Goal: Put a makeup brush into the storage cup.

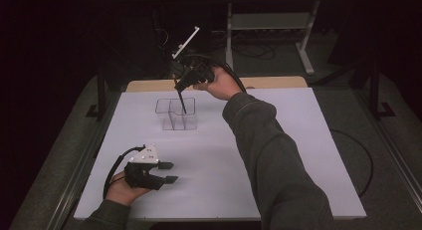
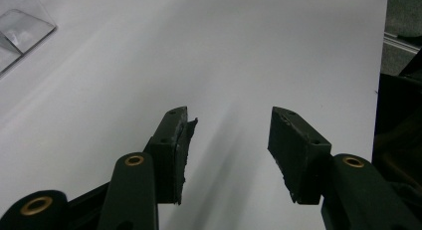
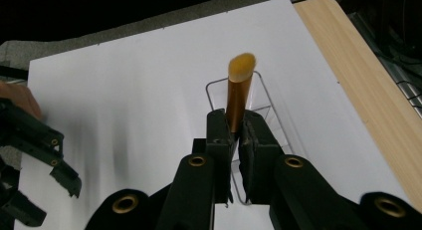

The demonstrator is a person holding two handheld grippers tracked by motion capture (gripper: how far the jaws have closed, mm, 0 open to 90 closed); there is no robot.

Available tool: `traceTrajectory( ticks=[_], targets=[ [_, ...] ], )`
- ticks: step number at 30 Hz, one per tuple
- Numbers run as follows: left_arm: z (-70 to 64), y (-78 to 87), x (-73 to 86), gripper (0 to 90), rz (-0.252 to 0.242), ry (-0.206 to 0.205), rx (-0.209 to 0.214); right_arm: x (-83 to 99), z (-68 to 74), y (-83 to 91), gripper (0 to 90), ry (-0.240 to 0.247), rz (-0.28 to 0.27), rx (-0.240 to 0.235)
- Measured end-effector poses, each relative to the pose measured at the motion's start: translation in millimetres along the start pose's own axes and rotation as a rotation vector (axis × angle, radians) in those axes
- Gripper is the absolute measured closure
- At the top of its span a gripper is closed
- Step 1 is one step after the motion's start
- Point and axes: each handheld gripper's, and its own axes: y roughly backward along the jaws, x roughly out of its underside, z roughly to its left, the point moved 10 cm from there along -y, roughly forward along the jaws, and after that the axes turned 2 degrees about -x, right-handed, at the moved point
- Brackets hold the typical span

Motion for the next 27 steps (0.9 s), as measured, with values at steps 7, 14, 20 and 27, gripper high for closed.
traceTrajectory(
  ticks=[7, 14, 20, 27],
  targets=[
    [-1.3, -0.6, 0.4, 48.8, 0.002, 0.001, 0.007, -8.3, -7.2, -7.4, 82.7, -0.005, -0.001, 0.018],
    [-0.4, -0.6, 0.6, 45.8, 0.003, 0.012, 0.004, -14.3, -11.7, -15.0, 82.7, 0.014, 0.008, 0.040],
    [0.7, 1.1, -0.4, 44.1, -0.003, 0.011, -0.005, -14.2, -14.0, -22.1, 82.7, 0.008, 0.010, 0.039],
    [0.6, 0.8, -0.1, 44.2, 0.000, 0.000, -0.011, -13.1, -17.2, -27.6, 82.7, 0.002, 0.014, 0.042]
  ],
)
